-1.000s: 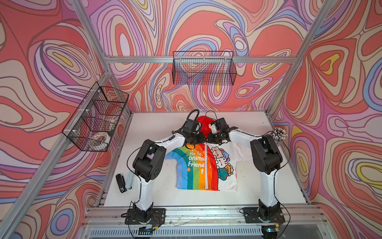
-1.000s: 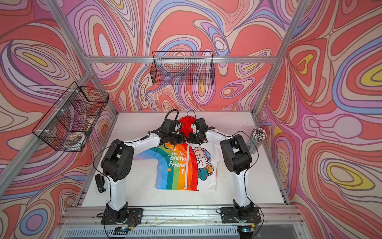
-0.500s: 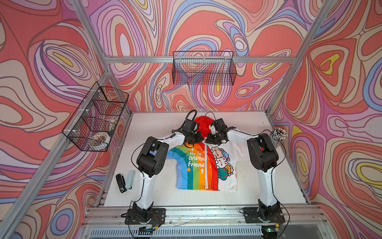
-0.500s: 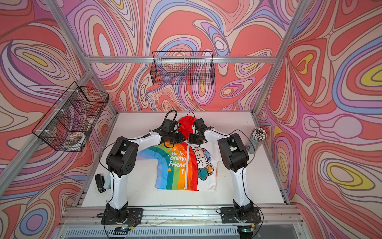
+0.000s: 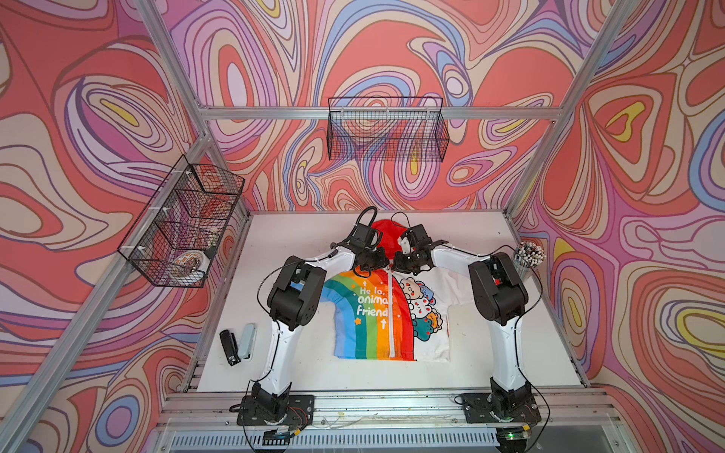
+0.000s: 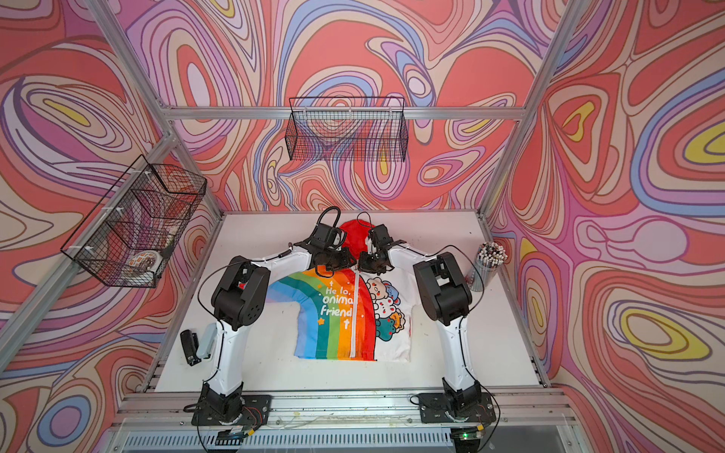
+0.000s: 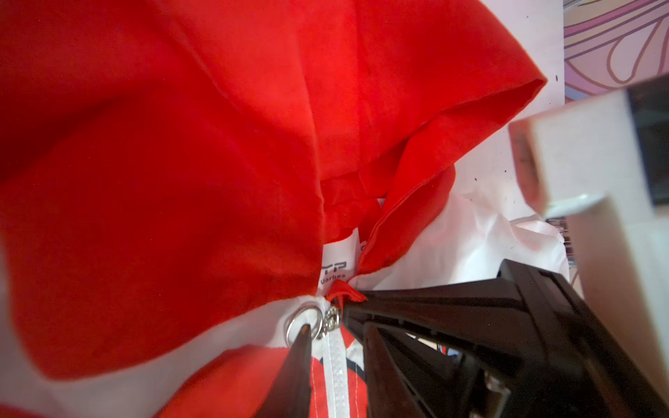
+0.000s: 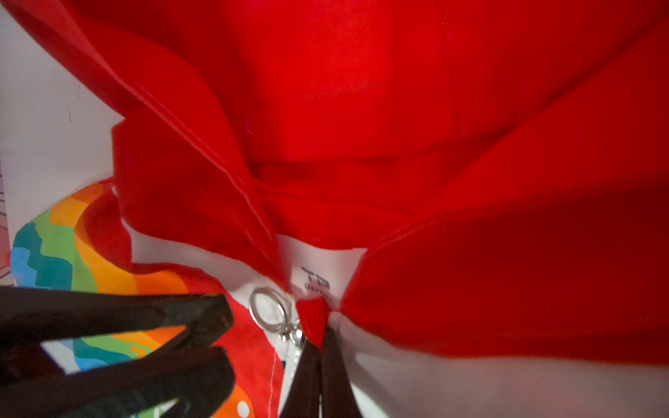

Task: Unzip the jacket
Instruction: Unzip the zipper on the jacket.

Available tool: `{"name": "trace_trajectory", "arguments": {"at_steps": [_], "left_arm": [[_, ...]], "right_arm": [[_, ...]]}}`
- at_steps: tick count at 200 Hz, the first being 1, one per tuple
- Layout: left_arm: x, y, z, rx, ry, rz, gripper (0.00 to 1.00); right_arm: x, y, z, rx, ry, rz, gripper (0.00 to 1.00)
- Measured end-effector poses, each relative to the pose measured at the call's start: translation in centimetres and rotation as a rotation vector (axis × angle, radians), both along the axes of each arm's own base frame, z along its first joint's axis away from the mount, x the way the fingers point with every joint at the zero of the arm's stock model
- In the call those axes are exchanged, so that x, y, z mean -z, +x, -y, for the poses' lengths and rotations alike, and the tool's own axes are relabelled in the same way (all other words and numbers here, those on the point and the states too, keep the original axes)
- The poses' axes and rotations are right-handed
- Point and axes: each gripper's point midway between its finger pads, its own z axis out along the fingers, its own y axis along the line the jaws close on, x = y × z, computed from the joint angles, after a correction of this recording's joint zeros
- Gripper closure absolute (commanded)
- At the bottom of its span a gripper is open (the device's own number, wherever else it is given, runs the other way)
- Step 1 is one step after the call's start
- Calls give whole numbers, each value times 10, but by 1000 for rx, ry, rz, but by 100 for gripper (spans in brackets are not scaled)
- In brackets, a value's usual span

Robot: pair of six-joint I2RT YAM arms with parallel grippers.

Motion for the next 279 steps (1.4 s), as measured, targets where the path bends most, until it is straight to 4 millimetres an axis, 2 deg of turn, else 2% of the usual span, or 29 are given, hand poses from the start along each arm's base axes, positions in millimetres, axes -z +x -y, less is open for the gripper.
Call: {"name": "trace_trajectory", "arguments": {"at_steps": [47,122,197,279], "left_arm": [[14,1,-2,10,31,-23,67],[16,2,-6,12,68,-20,51],[15,0,-4,29,49,-27,58],[13,-1,-2,32,-190,-86,65]], "right_arm": [[0,0,0,6,13,-9,97],[0,1,0,6,28,-13,98],[1,1,-1,6,35,-13,98],[1,0,-2,7,49,-17,98]]}}
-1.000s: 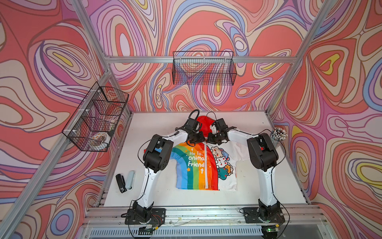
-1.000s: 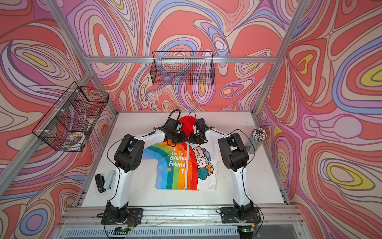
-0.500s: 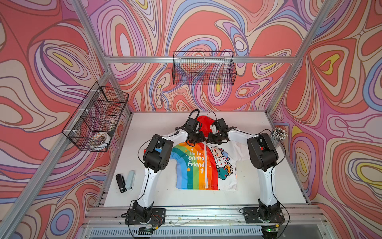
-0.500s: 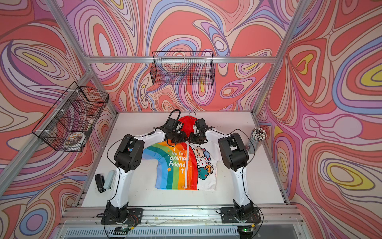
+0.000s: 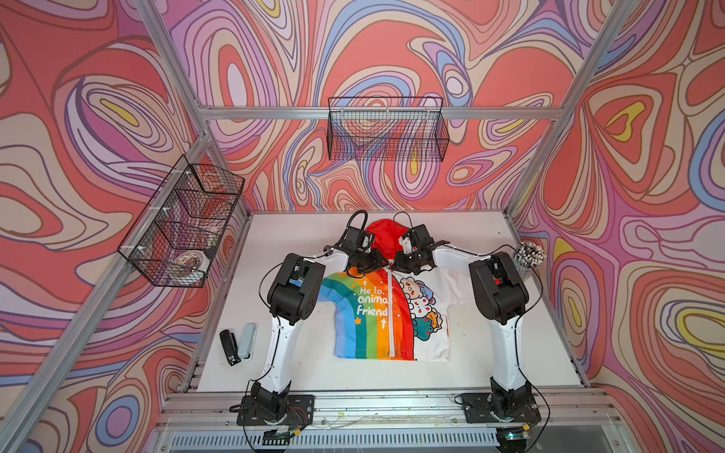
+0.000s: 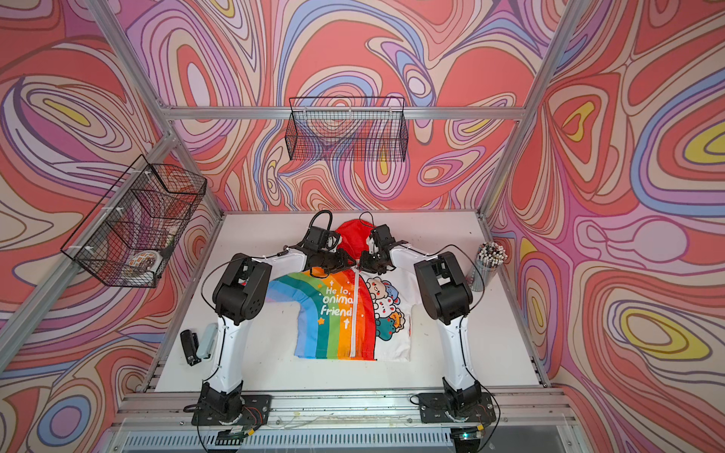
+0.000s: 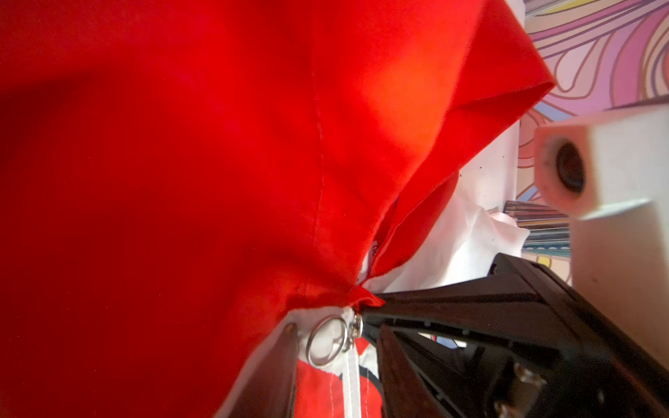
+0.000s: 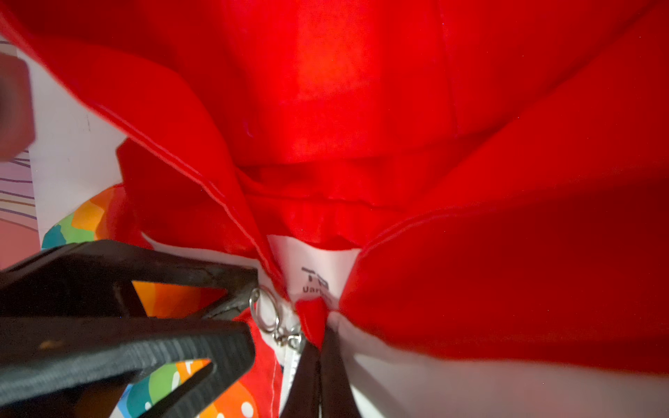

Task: Unzip the jacket
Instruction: Unzip the zipper on the jacket.

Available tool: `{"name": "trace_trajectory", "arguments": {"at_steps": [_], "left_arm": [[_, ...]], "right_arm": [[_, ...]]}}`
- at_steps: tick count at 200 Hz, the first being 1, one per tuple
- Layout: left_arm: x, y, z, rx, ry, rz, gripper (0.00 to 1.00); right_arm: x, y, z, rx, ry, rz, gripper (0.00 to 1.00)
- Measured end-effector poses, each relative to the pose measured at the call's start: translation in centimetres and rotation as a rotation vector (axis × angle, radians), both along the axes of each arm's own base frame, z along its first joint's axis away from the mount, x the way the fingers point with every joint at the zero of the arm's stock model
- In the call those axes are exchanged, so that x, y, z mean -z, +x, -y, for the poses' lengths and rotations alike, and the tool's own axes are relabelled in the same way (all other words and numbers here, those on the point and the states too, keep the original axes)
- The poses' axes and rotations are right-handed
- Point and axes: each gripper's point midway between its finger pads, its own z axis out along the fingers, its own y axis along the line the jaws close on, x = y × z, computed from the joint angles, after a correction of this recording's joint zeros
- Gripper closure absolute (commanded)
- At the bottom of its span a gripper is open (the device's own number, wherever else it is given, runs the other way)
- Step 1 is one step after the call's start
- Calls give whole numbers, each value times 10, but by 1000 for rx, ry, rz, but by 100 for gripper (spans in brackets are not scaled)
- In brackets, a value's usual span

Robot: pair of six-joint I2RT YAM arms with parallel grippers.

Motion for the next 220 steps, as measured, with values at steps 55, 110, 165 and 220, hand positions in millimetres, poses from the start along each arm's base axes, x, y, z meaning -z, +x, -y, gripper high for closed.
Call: {"name": "trace_trajectory", "arguments": {"at_steps": [55,110,165,220], "left_arm": [[-15,-5,19,45,-117,-2,72],[-16,-6,20,47,-127,-2,72],[3,-7,6,12,-27,-19,65],[3,-6,6,15,-16,-15,66]], "right_arm": [[0,0,0,4,4,0,98],[0,1,0,5,5,1,98],[0,1,0,5,5,1,98],[-1,1,-2,2,16,3,98]]}}
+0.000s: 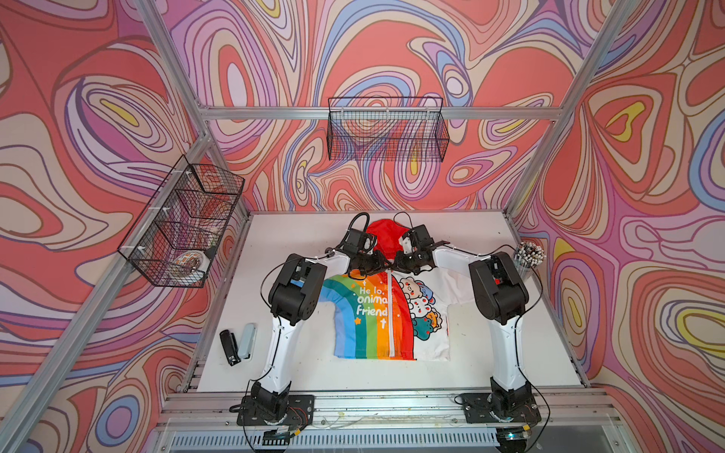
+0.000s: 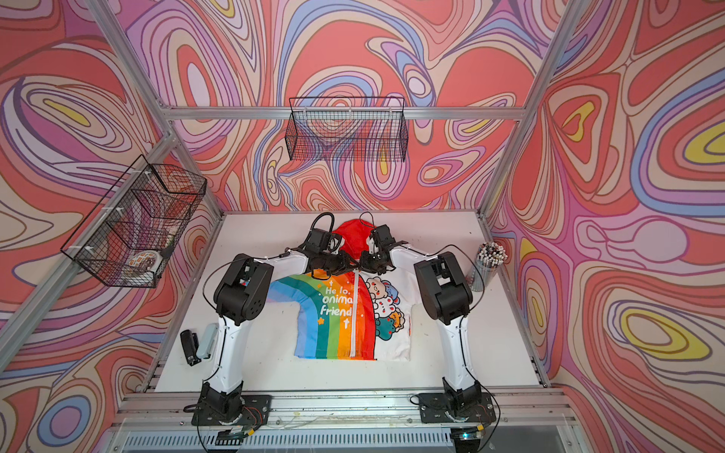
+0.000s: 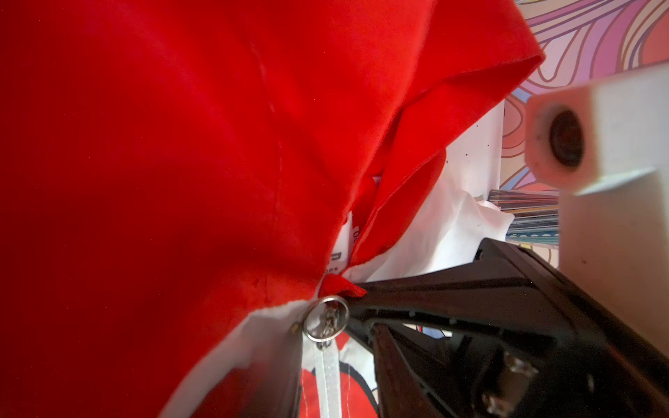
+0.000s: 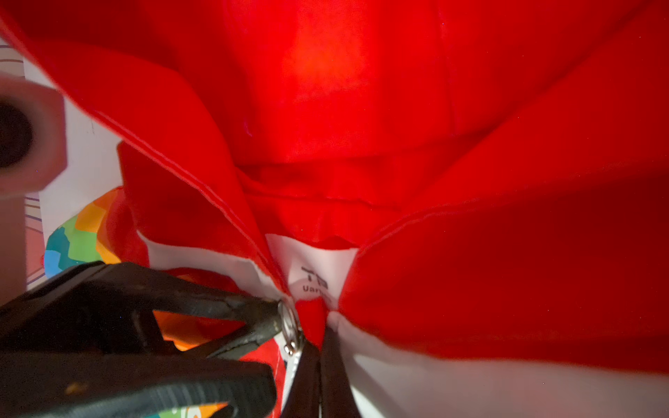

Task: Unzip the jacket
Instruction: Unzip the zipper on the jacket.

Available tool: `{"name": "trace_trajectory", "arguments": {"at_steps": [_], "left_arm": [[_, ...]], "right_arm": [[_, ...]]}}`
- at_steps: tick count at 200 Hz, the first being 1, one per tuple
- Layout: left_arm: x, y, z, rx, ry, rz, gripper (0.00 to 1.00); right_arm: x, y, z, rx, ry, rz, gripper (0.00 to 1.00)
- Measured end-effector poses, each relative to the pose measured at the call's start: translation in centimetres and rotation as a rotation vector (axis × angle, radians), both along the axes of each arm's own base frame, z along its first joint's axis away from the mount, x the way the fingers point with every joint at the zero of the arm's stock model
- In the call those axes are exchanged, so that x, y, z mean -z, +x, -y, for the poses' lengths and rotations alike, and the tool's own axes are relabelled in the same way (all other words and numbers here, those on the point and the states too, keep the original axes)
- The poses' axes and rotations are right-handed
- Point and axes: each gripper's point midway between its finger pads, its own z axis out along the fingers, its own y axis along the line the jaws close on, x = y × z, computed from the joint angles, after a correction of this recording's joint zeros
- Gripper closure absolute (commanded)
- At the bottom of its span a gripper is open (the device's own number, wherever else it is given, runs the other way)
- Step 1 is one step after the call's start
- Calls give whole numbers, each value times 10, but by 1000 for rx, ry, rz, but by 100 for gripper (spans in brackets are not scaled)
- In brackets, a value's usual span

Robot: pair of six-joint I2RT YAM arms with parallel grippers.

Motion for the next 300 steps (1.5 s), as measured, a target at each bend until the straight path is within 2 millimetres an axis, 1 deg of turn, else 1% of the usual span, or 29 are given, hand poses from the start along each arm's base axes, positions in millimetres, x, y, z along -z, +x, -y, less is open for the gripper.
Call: {"name": "trace_trajectory", "arguments": {"at_steps": [60,71,104,116,138,168,200,223,300], "left_arm": [[2,0,-1,1,7,1,70],[2,1,-2,0,7,1,71],[3,2,-3,-3,7,0,73],[2,6,-7,-15,11,7,73],[2,10,-13,-27,9,2,73],[1,10,-13,-27,5,6,76],[4,9,-12,-27,13,0,78],[5,9,-12,-25,12,0,80],[7,9,-10,-26,3,-8,81]], "right_arm": [[-1,0,-8,-9,107,-17,97],[-1,1,-9,-9,124,-21,93],[-2,2,-10,-7,149,-30,78],[-3,3,-10,-9,157,-24,72],[-5,5,-10,-7,163,-18,69],[-5,6,-10,-6,161,-15,70],[-4,6,-9,-5,155,-14,80],[-3,5,-9,-1,144,-17,84],[0,3,-8,2,134,-25,89]]}}
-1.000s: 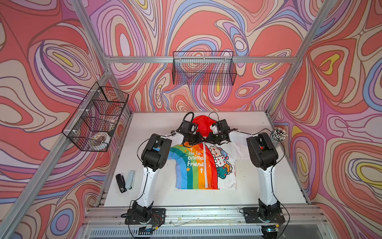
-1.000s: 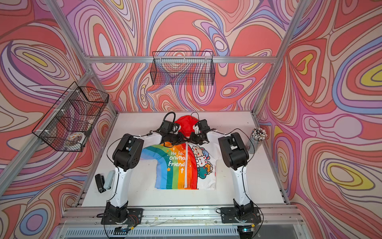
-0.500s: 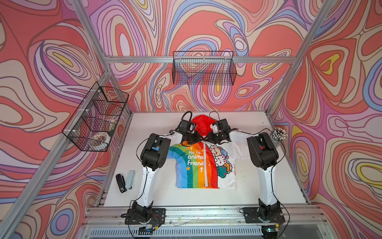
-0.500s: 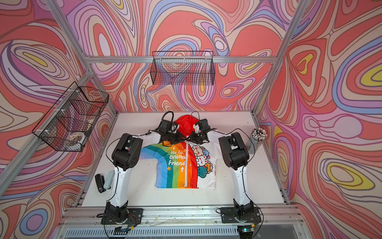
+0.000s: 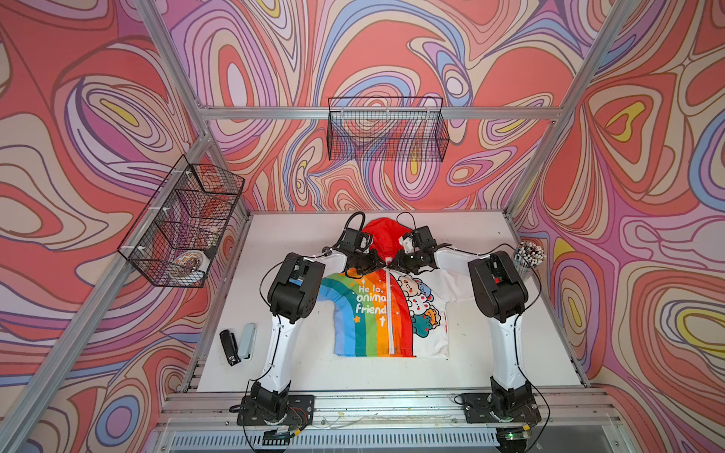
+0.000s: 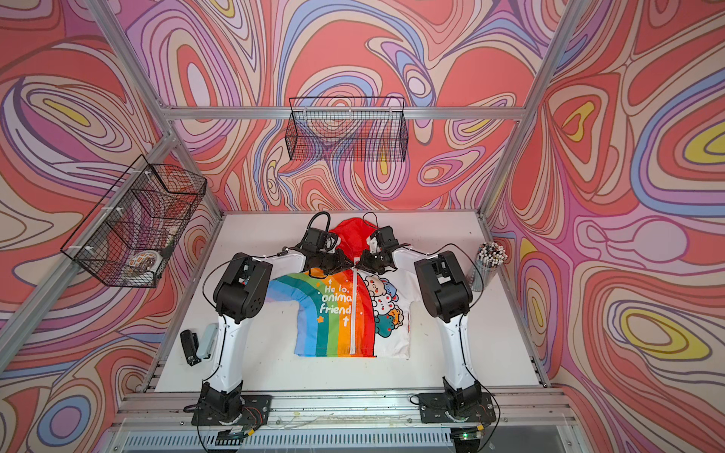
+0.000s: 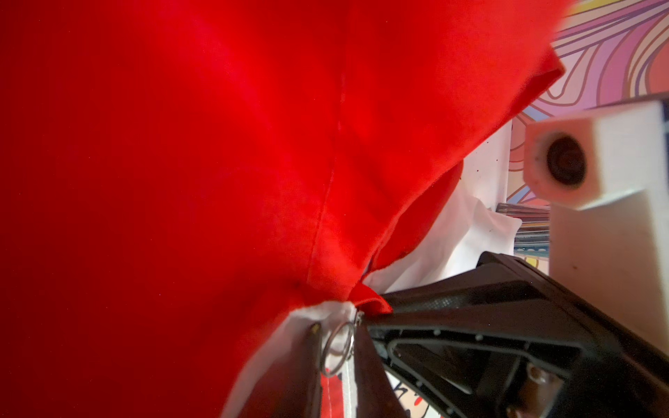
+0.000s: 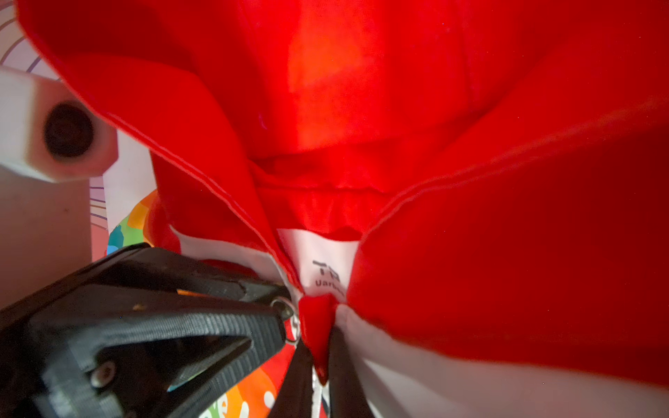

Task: Unzip the jacket
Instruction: Unzip the zipper on the jacket.

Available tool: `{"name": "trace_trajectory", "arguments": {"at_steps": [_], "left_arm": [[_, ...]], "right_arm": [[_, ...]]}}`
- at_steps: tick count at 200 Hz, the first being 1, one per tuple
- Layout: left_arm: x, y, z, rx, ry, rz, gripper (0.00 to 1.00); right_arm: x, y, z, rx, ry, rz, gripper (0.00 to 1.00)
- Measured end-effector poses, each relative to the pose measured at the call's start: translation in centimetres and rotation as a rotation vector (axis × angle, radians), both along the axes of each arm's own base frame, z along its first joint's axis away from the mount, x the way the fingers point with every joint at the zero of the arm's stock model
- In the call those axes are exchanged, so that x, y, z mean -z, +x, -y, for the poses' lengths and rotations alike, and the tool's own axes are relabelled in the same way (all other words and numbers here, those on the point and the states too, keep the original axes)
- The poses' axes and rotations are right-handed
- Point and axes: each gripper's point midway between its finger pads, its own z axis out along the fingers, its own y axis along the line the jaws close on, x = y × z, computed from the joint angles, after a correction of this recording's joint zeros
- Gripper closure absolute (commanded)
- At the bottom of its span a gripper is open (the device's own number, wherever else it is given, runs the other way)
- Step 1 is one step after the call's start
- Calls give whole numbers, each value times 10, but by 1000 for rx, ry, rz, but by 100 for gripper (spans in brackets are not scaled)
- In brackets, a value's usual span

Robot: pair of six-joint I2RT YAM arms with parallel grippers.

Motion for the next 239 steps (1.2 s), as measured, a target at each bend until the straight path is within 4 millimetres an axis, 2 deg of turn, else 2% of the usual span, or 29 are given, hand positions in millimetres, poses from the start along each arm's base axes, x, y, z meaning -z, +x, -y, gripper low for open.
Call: {"name": "trace_trajectory", "arguments": {"at_steps": [37,100,144,170,195,239], "left_arm": [[0,1,3,3,-20,-7,85],[2,1,4,-2,-25,-15,100],[2,1,4,-3,-21,-14,100],[2,1,4,-2,-22,-14,100],[2,0,4,-1,-24,-13,100],[-4,-5,3,3,-28,-13,100]], "right_arm": [[0,0,0,-1,0,-1,90],[1,0,0,0,-5,1,90],[-2,-3,5,1,-41,32,80],[-9,-7,14,12,-85,58,81],[-16,0,16,21,-100,90,84],[-35,14,11,23,-90,132,84]]}}
